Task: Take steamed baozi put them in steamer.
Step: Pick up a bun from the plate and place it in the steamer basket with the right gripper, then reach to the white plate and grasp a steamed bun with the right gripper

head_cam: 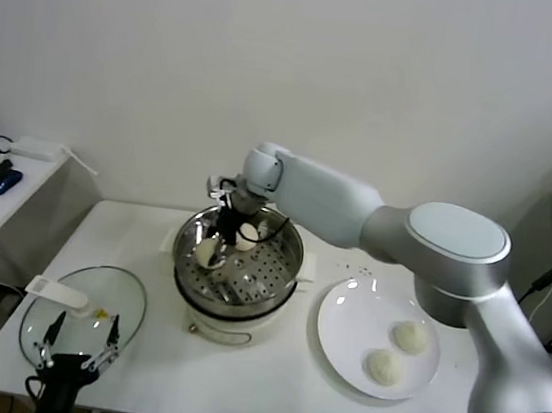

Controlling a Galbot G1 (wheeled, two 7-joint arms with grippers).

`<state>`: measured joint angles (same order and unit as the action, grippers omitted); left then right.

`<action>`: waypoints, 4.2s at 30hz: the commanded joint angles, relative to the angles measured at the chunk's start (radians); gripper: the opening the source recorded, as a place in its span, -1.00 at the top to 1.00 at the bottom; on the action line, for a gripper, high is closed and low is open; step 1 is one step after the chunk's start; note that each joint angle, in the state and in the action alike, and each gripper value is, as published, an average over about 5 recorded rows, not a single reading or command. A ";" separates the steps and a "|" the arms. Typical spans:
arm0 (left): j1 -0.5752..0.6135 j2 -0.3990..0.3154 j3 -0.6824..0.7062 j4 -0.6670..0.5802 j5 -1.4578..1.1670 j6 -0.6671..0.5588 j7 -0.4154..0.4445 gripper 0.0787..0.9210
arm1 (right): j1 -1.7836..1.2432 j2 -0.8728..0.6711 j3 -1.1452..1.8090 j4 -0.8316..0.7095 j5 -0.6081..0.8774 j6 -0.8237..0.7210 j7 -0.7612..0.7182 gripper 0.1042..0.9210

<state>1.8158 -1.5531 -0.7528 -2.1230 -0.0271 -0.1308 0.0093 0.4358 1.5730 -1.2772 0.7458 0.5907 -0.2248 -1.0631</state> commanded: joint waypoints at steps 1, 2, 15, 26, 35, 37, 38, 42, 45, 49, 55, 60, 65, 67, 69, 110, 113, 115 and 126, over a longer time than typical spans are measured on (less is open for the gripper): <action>0.000 -0.001 0.000 0.001 0.000 -0.001 0.000 -0.77 | -0.001 0.000 0.003 -0.002 -0.007 0.002 -0.007 -0.66; 0.000 -0.001 0.000 0.001 0.000 -0.001 0.000 -0.77 | -0.001 -0.001 0.004 -0.001 -0.006 0.002 -0.008 -0.70; -0.001 -0.001 0.001 -0.002 0.000 0.000 0.000 -0.77 | 0.115 -0.127 -0.037 0.138 0.042 0.010 -0.054 -0.76; -0.004 -0.003 0.009 -0.008 0.008 0.005 0.000 -0.77 | 0.345 -0.457 -0.120 0.452 0.076 0.057 -0.094 -0.76; -0.005 -0.006 0.016 -0.010 0.015 0.003 -0.002 -0.77 | 0.401 -0.750 -0.182 0.635 0.027 0.085 -0.121 -0.76; -0.003 -0.007 0.017 -0.011 0.014 0.002 -0.002 -0.77 | 0.382 -0.817 -0.180 0.673 0.001 0.084 -0.121 -0.76; -0.002 -0.007 0.017 -0.011 0.014 0.002 -0.003 -0.77 | 0.361 -0.851 -0.172 0.690 -0.014 0.084 -0.120 -0.76; 0.003 -0.008 0.016 -0.016 0.014 0.002 -0.003 -0.77 | 0.226 -0.978 -0.102 0.747 -0.105 0.085 -0.120 -0.76; 0.007 -0.008 0.014 -0.020 0.015 0.003 -0.003 -0.77 | 0.093 -1.047 -0.020 0.778 -0.196 0.093 -0.123 -0.76; 0.013 -0.008 0.012 -0.021 0.016 0.002 -0.003 -0.77 | -0.046 -1.106 0.061 0.802 -0.285 0.101 -0.126 -0.76; 0.019 -0.011 0.012 -0.018 0.018 0.002 -0.004 -0.77 | -0.238 -1.127 0.179 0.783 -0.390 0.108 -0.124 -0.76; 0.024 -0.015 0.015 -0.014 0.020 -0.001 -0.004 -0.77 | -0.312 -1.098 0.217 0.742 -0.429 0.111 -0.122 -0.76; 0.022 -0.018 0.018 -0.010 0.021 -0.002 -0.004 -0.77 | -0.326 -1.061 0.205 0.705 -0.454 0.111 -0.119 -0.76; 0.020 -0.018 0.018 -0.009 0.022 -0.001 -0.004 -0.77 | -0.336 -1.042 0.206 0.688 -0.462 0.111 -0.114 -0.76; 0.018 -0.017 0.017 -0.007 0.021 0.000 -0.004 -0.77 | -0.345 -1.023 0.206 0.672 -0.468 0.111 -0.109 -0.76; 0.006 -0.019 0.024 -0.001 -0.002 0.009 -0.002 -0.77 | -0.361 -0.911 0.186 0.600 -0.506 0.106 -0.077 -0.35; 0.005 -0.018 0.023 0.000 -0.002 0.009 -0.002 -0.77 | -0.359 -0.911 0.187 0.600 -0.505 0.106 -0.077 -0.29; 0.005 -0.018 0.022 0.000 -0.003 0.009 -0.002 -0.77 | -0.355 -0.912 0.188 0.602 -0.503 0.106 -0.078 -0.28; 0.004 -0.016 0.018 0.000 -0.006 0.011 -0.002 -0.77 | -0.211 -0.953 0.177 0.690 -0.480 0.141 -0.105 -0.28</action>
<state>1.8197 -1.5704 -0.7342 -2.1221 -0.0324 -0.1219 0.0069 0.1322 0.6353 -1.0919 1.3841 0.1024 -0.1018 -1.1573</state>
